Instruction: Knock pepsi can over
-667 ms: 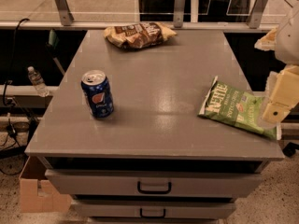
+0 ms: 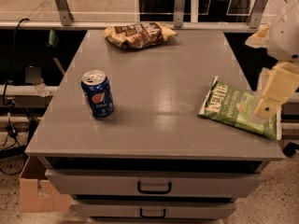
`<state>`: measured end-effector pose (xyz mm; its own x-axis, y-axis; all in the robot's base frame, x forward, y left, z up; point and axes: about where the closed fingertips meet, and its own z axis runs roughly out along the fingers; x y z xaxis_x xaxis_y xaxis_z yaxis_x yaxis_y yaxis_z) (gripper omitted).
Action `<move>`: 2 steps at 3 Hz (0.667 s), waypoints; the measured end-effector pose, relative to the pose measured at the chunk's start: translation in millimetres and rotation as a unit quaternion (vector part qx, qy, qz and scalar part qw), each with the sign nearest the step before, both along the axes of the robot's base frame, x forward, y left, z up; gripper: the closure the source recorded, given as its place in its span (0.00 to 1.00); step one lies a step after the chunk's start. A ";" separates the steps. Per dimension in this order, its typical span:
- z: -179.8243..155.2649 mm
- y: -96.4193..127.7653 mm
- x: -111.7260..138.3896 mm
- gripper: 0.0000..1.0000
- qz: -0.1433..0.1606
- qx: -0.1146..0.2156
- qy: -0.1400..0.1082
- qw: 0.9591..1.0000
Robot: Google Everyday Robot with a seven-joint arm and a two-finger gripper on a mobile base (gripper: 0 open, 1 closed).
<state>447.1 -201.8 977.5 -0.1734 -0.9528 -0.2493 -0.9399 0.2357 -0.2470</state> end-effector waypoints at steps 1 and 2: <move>-1.9 53.2 28.7 0.00 0.070 0.047 -0.012 0.996; -11.7 119.3 52.5 0.00 0.150 0.095 -0.014 0.984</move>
Offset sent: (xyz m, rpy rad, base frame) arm 0.0773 0.1946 -0.0222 0.3069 -0.0253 0.4950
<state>499.7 -82.5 965.8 0.1179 -0.8962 -0.4277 -0.9678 -0.0072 -0.2516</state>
